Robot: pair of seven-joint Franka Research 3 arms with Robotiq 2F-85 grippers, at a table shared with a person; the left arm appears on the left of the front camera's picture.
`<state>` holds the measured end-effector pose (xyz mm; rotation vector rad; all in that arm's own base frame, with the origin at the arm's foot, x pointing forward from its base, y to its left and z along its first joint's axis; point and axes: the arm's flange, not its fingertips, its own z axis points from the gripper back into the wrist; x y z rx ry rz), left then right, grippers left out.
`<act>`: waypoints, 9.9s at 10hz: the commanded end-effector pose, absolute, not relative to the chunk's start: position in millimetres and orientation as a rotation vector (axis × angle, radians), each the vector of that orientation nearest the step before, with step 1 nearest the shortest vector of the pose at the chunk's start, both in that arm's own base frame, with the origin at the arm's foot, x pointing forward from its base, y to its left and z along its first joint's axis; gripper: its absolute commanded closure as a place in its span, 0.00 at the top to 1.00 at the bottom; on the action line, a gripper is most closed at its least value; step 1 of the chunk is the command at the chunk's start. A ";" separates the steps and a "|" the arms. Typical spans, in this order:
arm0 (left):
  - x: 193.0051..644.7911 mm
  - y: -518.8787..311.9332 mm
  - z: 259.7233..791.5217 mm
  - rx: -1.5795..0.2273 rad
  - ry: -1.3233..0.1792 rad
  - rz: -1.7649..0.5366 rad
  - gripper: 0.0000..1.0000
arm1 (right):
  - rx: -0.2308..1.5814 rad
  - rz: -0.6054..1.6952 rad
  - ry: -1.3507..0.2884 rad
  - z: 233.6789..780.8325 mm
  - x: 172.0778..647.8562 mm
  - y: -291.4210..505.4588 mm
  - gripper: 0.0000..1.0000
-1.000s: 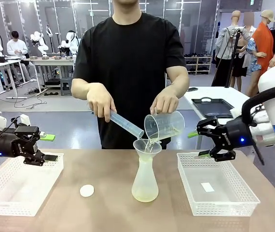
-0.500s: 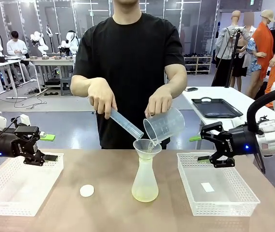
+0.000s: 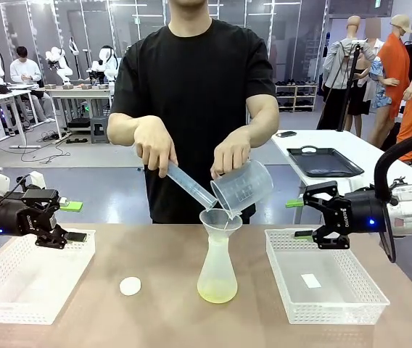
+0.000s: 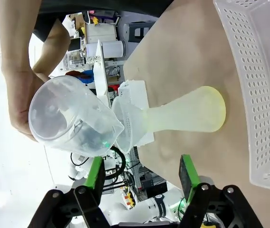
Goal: Prepare the solutions needed for the experiment.
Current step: Once the solution is in the Big flask , pick up the Plastic Funnel and place it back into the right Organizing basket.
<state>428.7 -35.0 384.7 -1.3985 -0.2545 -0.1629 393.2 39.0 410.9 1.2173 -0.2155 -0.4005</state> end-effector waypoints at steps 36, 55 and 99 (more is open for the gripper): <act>428.9 -35.0 386.4 -1.402 -0.264 -0.173 1.00 | 0.594 0.156 -0.180 497.0 454.5 145.0 0.79; 428.9 -35.0 386.4 -1.402 -0.264 -0.173 1.00 | 0.478 0.072 -0.028 483.9 461.6 225.2 0.79; 428.9 -35.0 386.4 -1.402 -0.264 -0.173 1.00 | 0.608 0.150 -0.033 542.3 432.5 153.4 0.00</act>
